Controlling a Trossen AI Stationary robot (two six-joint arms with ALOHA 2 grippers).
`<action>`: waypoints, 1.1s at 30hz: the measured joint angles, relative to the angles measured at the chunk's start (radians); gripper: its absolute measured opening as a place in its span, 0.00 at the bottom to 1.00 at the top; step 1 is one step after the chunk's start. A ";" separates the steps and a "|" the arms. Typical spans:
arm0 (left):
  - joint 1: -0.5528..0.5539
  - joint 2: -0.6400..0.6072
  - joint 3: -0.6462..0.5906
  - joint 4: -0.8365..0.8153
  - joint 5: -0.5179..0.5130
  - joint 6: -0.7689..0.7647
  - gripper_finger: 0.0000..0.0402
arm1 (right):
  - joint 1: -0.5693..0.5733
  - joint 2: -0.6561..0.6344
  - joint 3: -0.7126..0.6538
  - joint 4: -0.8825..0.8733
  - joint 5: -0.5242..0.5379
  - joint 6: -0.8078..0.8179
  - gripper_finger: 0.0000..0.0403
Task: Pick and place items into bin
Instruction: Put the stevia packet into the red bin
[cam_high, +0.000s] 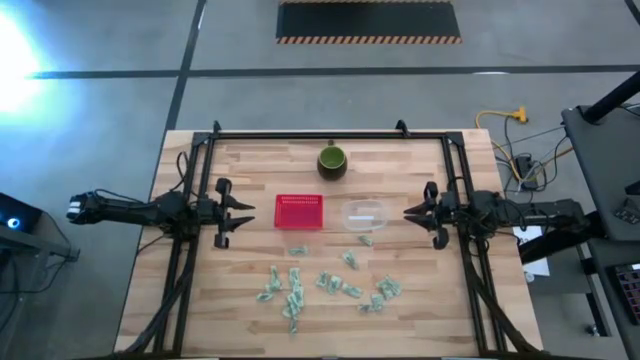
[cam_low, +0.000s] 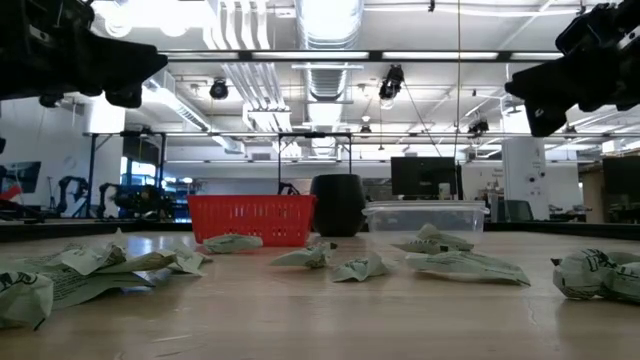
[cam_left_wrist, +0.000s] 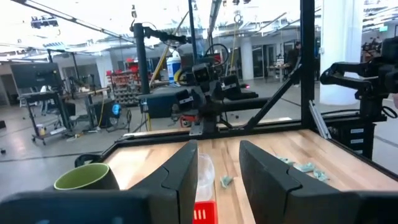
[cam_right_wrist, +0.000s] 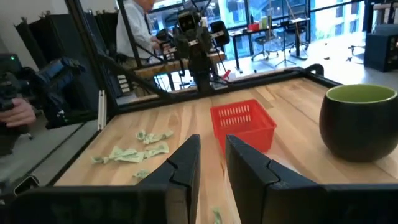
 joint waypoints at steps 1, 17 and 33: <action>0.000 0.000 0.000 0.002 0.000 0.000 0.26 | 0.000 0.006 0.000 0.001 0.000 -0.018 0.17; 0.000 0.071 0.000 0.035 0.061 -0.133 0.26 | 0.000 0.135 -0.001 0.143 -0.002 -0.179 0.17; -0.109 0.471 0.116 0.004 0.061 -0.151 0.26 | 0.000 0.282 -0.002 0.174 -0.003 -0.218 0.17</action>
